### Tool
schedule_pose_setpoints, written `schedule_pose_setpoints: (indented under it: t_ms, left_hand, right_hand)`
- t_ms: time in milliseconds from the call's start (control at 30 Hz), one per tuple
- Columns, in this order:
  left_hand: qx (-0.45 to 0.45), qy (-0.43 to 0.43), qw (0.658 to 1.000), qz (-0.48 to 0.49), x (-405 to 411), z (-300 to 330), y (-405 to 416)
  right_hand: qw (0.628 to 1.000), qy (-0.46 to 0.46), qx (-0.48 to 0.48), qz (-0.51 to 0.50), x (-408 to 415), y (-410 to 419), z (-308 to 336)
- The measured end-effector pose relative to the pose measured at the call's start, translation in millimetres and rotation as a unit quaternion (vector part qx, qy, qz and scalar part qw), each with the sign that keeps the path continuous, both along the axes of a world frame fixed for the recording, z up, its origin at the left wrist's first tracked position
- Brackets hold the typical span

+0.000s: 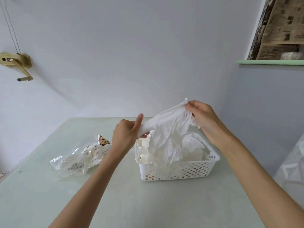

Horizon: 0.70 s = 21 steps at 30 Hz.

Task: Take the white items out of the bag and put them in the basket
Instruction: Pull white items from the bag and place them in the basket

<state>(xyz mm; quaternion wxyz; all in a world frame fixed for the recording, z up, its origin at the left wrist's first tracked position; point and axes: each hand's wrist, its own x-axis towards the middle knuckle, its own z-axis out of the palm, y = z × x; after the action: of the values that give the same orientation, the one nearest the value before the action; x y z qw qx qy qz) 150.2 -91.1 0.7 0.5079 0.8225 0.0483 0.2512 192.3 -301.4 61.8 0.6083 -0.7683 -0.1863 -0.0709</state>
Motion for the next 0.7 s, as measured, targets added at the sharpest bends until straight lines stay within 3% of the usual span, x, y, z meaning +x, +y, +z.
schedule_pose_setpoints:
  t_ms: [67,133,200,267,400,533,633,700]
  left_hand:
    - [-0.053,-0.012,0.998,0.011,2.0,0.6,3.4]
    - [-0.114,-0.003,0.989,-0.097,-0.2,4.4,0.7]
    - [-0.086,0.037,0.968,-0.232,-1.1,4.0,-12.1]
    - [-0.048,0.055,0.954,-0.29,-1.2,0.3,-27.9]
    - [-0.113,0.013,0.957,-0.265,2.8,-0.4,-32.6]
    - [-0.105,-0.028,0.959,-0.262,3.6,10.8,-22.8]
    - [-0.106,-0.06,0.971,-0.208,8.7,22.4,-24.0]
    - [-0.135,-0.074,0.975,-0.157,11.9,30.2,-27.7]
  right_hand:
    - [0.999,-0.024,-0.021,-0.008,-0.1,8.7,5.3]
    - [0.999,-0.032,-0.034,-0.001,-1.1,15.0,12.9]
    - [0.998,-0.035,-0.047,0.011,-1.7,20.6,19.4]
    - [0.997,-0.038,-0.069,0.01,-3.7,24.9,23.5]
    - [0.997,-0.029,-0.077,-0.015,-2.5,16.2,29.2]
    - [0.997,0.03,-0.037,0.061,1.1,-3.0,37.5]
    - [0.978,-0.094,-0.182,-0.033,8.3,-4.8,37.6]
    - [0.96,-0.163,-0.202,-0.106,12.8,2.3,35.0]
